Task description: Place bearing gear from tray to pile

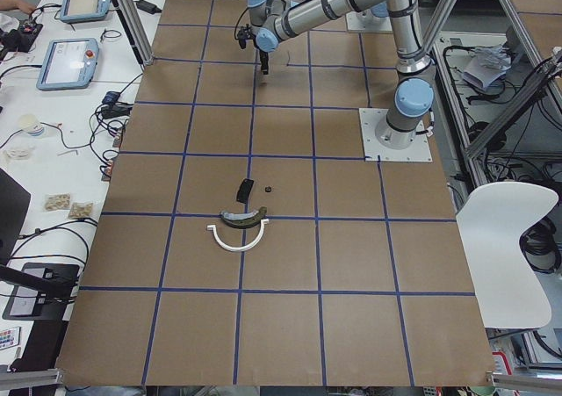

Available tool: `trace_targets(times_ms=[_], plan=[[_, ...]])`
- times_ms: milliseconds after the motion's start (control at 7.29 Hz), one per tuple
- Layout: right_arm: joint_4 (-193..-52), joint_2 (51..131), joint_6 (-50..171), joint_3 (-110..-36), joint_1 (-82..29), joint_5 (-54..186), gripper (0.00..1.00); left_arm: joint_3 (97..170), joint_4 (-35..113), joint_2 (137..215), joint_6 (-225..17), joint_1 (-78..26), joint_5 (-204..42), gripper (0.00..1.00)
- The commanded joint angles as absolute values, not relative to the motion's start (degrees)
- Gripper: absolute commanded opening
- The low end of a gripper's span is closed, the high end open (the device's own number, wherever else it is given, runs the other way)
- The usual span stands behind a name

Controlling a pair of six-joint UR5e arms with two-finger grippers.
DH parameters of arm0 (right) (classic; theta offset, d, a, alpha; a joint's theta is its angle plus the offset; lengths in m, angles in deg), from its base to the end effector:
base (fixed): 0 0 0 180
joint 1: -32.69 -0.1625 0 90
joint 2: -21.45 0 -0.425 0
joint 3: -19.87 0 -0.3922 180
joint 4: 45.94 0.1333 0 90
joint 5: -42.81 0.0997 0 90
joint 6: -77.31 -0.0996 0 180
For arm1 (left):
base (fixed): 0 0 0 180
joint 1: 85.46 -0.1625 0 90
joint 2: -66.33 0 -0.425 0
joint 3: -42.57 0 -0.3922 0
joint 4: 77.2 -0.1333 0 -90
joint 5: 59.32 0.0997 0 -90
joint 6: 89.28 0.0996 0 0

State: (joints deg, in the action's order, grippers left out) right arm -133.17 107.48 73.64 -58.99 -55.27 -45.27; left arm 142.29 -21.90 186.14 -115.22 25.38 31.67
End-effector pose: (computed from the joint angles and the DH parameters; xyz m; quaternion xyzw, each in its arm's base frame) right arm 0.1178 -0.5301 0.5438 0.0491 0.9979 -0.0381 0.0173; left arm -0.3381 -0.5184 0.1740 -0.0441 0.9981 0.0352 0.0246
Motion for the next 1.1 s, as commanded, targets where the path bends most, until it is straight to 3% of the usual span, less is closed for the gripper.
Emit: trace_targets(times_ms=[0,137,411,549,686,823,960], plan=[[-133.65,107.32,73.89,-58.88,-55.29,-45.16,1.0,142.07,-25.49,187.17,-116.35,25.37,31.82,0.81],[-133.65,107.32,73.8,-58.97,-55.29,-45.08,1.0,142.06,-25.52,187.44,-116.44,25.37,31.73,0.73],[-134.0,107.41,73.19,-59.15,-55.29,-44.64,1.0,142.15,-25.61,187.7,-116.35,25.37,31.73,0.73],[-134.18,107.32,73.1,-59.06,-55.29,-44.72,1.0,142.32,-25.61,187.7,-116.18,25.37,30.95,0.53],[-134.18,107.32,73.01,-59.06,-55.29,-44.55,1.0,142.58,-25.61,187.62,-115.74,25.37,29.64,0.11],[-134.09,107.41,73.01,-59.06,-55.29,-44.72,1.0,142.24,-25.61,187.53,-115.3,25.37,29.71,0.0],[-134.09,107.32,73.18,-59.23,-55.29,-44.72,1.0,142.15,-25.61,186.14,-114.87,25.2,29.62,0.0]])
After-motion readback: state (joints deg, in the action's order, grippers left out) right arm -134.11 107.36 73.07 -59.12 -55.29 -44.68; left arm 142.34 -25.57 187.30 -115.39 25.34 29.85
